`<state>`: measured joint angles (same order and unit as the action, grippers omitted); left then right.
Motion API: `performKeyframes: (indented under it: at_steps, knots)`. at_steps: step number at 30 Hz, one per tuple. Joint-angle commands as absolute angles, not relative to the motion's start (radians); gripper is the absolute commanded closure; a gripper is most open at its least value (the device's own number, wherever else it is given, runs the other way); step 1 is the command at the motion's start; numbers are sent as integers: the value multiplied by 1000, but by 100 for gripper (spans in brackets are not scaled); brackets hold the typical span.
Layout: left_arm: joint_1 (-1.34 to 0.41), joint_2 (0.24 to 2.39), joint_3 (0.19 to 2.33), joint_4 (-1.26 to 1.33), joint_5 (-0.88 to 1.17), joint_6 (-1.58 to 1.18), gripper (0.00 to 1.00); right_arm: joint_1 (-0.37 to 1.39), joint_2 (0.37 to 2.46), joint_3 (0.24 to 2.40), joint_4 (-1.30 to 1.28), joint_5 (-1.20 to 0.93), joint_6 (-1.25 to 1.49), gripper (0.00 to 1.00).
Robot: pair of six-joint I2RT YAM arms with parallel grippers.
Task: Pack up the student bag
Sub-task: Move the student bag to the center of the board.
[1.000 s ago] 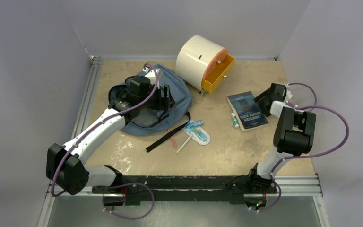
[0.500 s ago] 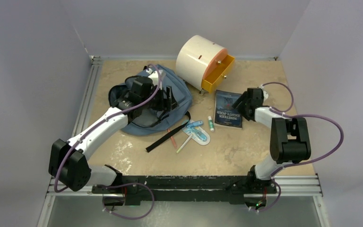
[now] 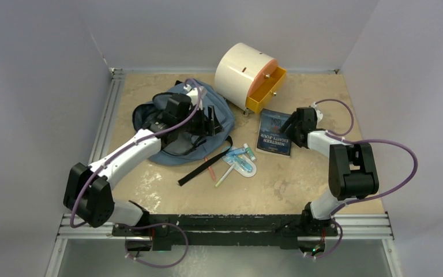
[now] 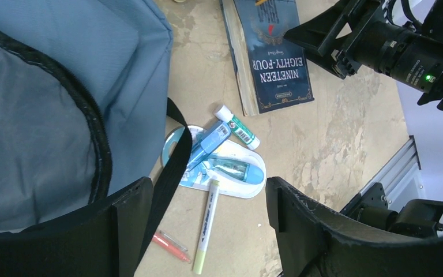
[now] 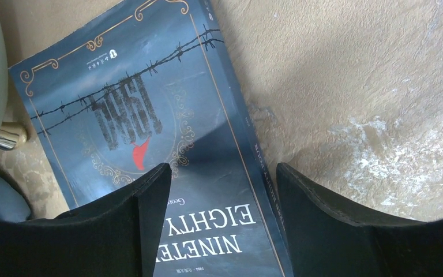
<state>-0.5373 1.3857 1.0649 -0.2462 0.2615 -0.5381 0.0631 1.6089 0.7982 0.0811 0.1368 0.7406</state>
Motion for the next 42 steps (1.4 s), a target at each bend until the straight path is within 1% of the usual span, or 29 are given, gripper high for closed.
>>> performKeyframes:
  at_steps: [1,6,14,20,29,31,34,37,42]
  knots:
    - [-577,1426,1100,-153,285,-571,29,60,1615,825,58,123,682,30]
    - [-658,1517,1148,-82,259,-598,29,60,1610,811,50,102,665,30]
    - [-795,1710,1234,71,135,-685,29,60,1552,766,54,65,680,30]
    - [-807,1891,1354,69,69,-706,28,60,1514,747,58,50,701,30]
    - [-807,2095,1550,2,55,-638,29,58,1415,705,43,69,715,30]
    - [-807,2122,1574,2,54,-623,31,59,1390,690,40,69,719,30]
    - [-807,2163,1621,-57,56,-598,39,58,1367,678,36,69,726,30]
    - [-807,2193,1648,-88,64,-586,44,58,1350,671,35,67,730,30]
    - [-807,2214,1649,-92,67,-577,46,58,1338,667,30,65,731,30]
